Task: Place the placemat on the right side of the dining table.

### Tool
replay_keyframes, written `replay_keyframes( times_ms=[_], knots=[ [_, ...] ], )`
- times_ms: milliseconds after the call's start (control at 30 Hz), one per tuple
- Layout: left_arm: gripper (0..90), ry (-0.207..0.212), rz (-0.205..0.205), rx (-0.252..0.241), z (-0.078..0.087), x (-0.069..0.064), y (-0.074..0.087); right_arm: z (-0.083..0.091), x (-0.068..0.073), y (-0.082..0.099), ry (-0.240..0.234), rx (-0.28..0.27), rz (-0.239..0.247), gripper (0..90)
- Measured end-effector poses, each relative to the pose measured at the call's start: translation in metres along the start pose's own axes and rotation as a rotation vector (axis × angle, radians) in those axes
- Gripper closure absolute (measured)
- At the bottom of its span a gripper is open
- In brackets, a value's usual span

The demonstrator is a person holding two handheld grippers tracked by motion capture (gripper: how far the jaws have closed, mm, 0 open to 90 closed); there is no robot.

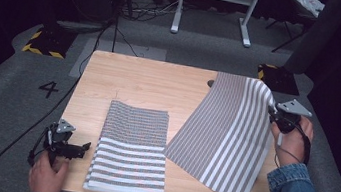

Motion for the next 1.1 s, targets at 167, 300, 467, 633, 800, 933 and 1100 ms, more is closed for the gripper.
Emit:
replay_keyframes(
  times_ms=[167, 300, 467, 633, 800, 933, 1100],
  knots=[
    [0.0, -0.001, -0.002, -0.003, 0.0, 0.0, 0.0, -0.013, -0.01, 0.002, 0.045, -0.031, -0.014, 45.1],
    [0.0, 0.0, -0.001, -0.004, -0.001, 0.001, -0.001, 0.008, -0.001, 0.014, -0.056, 0.014, -0.119, 42.7],
    [0.0, 0.005, -0.001, -0.005, -0.002, 0.001, -0.001, 0.035, 0.012, 0.023, -0.123, 0.042, -0.194, 42.7],
    [0.0, 0.002, -0.004, -0.003, -0.003, 0.002, -0.002, 0.066, 0.034, 0.036, -0.212, 0.096, -0.227, 42.3],
    [0.0, 0.002, -0.003, -0.004, -0.003, 0.002, -0.002, 0.089, 0.06, 0.051, -0.289, 0.166, -0.21, 41.3],
    [0.0, 0.001, -0.004, -0.003, -0.003, 0.002, -0.002, 0.098, 0.075, 0.061, -0.323, 0.2, -0.185, 40.4],
    [0.1, -0.002, 0.0, -0.003, -0.002, 0.002, -0.002, 0.107, 0.103, 0.081, -0.376, 0.273, -0.141, 39.3]
  ],
)
Point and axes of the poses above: each handheld gripper's, and its own axes: z roughly backward along the jaws, y roughly out of its underside, x roughly to its left, the point moved 3 cm from there along -z, roughly forward along the jaws, and after that the axes turned 15 degrees about -z, right-handed, at the moved point
